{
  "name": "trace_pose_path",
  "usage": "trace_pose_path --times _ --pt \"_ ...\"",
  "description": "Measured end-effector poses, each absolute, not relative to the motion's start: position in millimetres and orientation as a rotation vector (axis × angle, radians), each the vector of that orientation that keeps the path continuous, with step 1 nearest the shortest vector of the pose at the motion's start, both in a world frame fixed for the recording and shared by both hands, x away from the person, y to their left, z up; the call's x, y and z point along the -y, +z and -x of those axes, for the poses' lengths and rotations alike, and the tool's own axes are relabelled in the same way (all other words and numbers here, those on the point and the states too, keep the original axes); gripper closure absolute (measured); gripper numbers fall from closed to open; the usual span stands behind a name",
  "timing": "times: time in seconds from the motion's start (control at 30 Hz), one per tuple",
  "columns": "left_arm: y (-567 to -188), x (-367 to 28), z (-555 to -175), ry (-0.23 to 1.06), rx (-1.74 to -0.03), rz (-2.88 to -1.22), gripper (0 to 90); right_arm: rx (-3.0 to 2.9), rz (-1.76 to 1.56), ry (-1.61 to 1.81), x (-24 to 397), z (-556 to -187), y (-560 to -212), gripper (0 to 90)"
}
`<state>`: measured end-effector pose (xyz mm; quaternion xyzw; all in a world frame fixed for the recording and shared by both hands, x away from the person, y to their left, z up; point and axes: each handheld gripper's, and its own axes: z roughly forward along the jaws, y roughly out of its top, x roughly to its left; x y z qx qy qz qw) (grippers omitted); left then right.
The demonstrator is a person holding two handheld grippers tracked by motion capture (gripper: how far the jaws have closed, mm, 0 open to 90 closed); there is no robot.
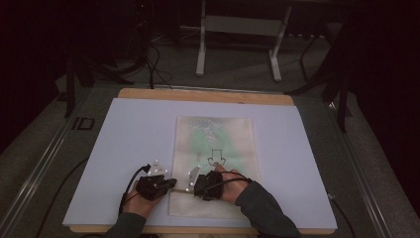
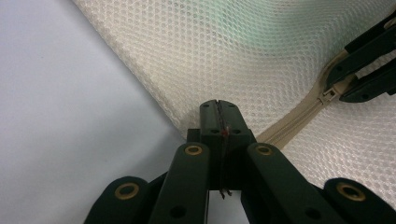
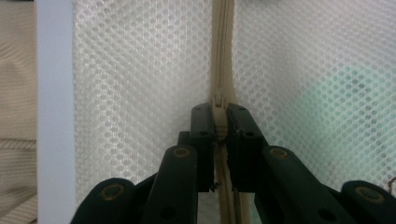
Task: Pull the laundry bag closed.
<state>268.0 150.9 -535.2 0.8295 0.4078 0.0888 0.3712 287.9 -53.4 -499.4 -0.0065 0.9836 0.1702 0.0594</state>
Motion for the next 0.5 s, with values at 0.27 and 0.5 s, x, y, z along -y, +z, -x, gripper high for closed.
trace_pose_path --times 0.27,0.5 --pt "-535.2 -151.0 -268.0 0.226 -1.047 -2.126 89.4 -2.98 0.017 0.498 59.3 -288.3 -498.7 82.2" --pt "-535.3 -151.0 -268.0 0.225 -1.047 -2.124 89.4 -2.98 0.015 0.487 62.6 -287.9 -499.3 82.2"
